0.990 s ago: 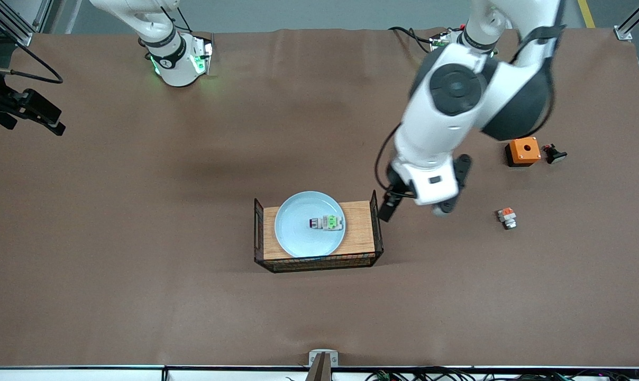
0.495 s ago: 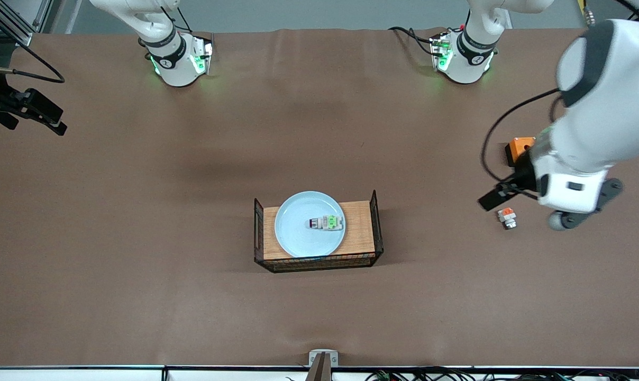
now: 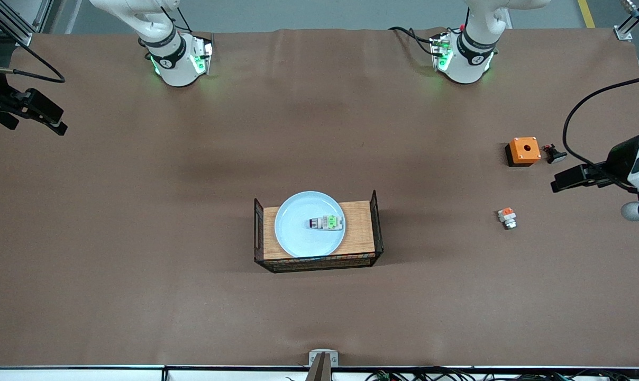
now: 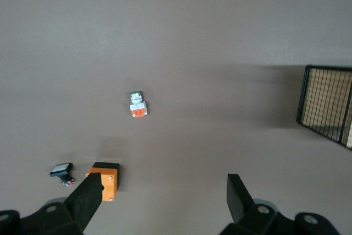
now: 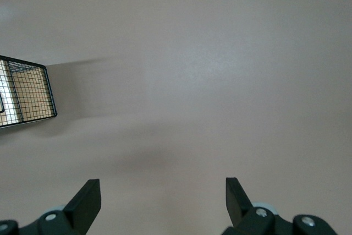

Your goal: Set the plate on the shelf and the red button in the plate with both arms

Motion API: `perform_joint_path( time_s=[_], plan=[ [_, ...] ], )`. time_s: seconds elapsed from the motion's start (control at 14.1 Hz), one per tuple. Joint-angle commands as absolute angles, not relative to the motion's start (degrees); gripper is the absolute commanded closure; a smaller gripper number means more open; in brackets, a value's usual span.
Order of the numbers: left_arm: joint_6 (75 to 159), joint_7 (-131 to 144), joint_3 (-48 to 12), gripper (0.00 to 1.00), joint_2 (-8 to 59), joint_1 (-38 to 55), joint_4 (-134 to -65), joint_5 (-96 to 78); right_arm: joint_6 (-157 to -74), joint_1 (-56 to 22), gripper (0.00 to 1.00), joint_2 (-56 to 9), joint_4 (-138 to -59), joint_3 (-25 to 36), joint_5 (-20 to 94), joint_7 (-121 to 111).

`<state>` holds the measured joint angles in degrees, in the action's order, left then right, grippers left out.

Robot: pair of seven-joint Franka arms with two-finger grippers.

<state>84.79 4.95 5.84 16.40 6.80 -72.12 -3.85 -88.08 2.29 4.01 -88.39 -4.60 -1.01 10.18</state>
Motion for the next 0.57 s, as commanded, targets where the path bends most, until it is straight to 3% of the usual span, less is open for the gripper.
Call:
perform_joint_path(
  time_s=[0.0,0.35,0.49],
  plan=[
    [84.9,3.0,4.1,0.0,8.4,8.0,-81.4,0.9,-88.0,3.0,0.0,4.6,-88.3,-5.1,-1.2,9.4],
    [89.7,0.1,2.9,0.0,-4.4,7.4,-95.5,1.3,-88.0,3.0,0.0,4.6,-88.3,-5.1,-1.2,9.4],
    [91.5,0.1,1.0,0.0,-6.5,5.2,-98.1,1.2,-88.0,3.0,0.0,4.6,-88.3,-5.1,-1.2,9.4]
  ],
)
